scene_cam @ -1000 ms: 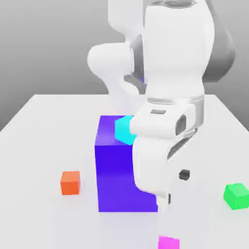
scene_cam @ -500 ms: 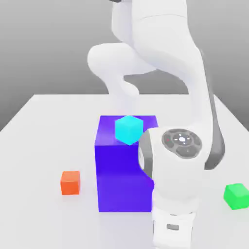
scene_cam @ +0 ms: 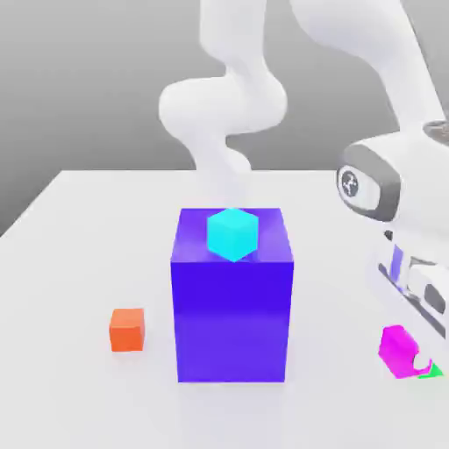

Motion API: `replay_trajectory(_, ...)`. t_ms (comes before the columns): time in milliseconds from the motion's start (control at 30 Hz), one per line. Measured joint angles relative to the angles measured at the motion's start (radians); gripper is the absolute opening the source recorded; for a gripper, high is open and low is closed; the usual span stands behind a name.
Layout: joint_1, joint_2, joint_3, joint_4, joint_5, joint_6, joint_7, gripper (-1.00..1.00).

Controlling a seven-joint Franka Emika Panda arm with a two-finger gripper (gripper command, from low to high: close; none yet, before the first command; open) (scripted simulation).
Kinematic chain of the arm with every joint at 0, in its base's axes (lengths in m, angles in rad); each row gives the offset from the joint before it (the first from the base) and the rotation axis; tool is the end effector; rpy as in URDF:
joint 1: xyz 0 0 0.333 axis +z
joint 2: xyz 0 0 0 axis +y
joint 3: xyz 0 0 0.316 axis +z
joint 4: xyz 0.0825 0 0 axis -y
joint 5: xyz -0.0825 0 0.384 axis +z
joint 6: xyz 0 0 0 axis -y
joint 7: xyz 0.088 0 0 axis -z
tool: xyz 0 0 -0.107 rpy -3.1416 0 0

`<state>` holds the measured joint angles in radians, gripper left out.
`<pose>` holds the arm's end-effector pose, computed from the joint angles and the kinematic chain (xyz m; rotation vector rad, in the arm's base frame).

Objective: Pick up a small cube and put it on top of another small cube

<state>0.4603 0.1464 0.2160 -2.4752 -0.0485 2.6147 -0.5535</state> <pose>0.3706 0.3014 0.2354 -2.5242 -1.8590 0.0052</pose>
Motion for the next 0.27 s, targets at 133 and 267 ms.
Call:
replay_trajectory(133,0.053,0.093,0.003,-0.014,-0.078,0.103,0.029,-1.00)
replay_trajectory(267,0.063,0.123,-0.009,-0.012,-0.096,0.131,0.041,1.00)
